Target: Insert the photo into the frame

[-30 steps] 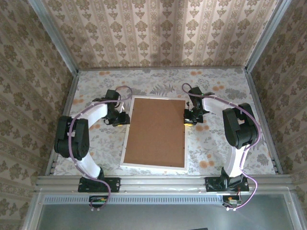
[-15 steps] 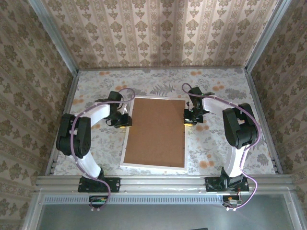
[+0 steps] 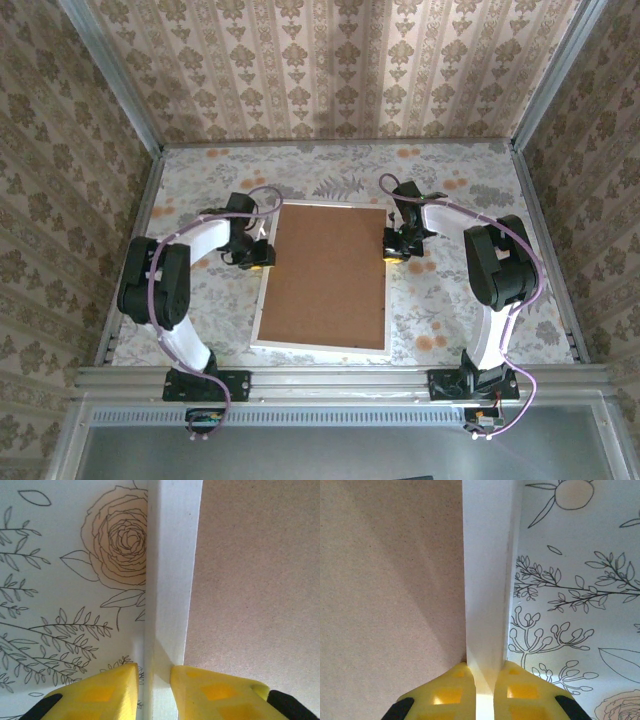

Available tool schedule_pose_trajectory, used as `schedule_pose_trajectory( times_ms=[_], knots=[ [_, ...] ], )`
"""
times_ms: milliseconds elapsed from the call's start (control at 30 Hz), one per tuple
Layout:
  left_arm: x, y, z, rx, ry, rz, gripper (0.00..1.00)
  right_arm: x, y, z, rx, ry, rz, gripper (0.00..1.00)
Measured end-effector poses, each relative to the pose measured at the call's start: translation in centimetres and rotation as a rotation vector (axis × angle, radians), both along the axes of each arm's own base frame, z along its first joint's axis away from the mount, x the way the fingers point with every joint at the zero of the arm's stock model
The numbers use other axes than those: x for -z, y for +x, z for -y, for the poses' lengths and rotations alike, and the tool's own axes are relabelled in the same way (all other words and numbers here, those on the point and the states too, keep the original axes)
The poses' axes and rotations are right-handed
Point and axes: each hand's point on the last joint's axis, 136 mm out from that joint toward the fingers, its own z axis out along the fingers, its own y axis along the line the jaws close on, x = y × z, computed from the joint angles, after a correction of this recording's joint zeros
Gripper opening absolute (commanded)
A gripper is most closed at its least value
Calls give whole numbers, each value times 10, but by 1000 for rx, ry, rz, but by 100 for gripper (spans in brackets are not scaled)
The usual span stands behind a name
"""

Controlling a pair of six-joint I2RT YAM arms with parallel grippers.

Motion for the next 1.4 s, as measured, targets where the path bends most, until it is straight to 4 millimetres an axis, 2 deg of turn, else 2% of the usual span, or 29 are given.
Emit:
schedule_pose_trajectory(
  times_ms=[733, 1033, 1400],
  knots=[
    [4, -2, 14, 47, 35, 5, 48, 0, -1, -2, -3, -1, 0, 11],
    [7, -3, 16, 86, 135, 2, 46, 0, -1, -2, -3, -5, 1, 11],
    [12, -6, 19, 167, 291, 17, 51, 0, -1, -2, -5, -11, 4, 11]
  ],
)
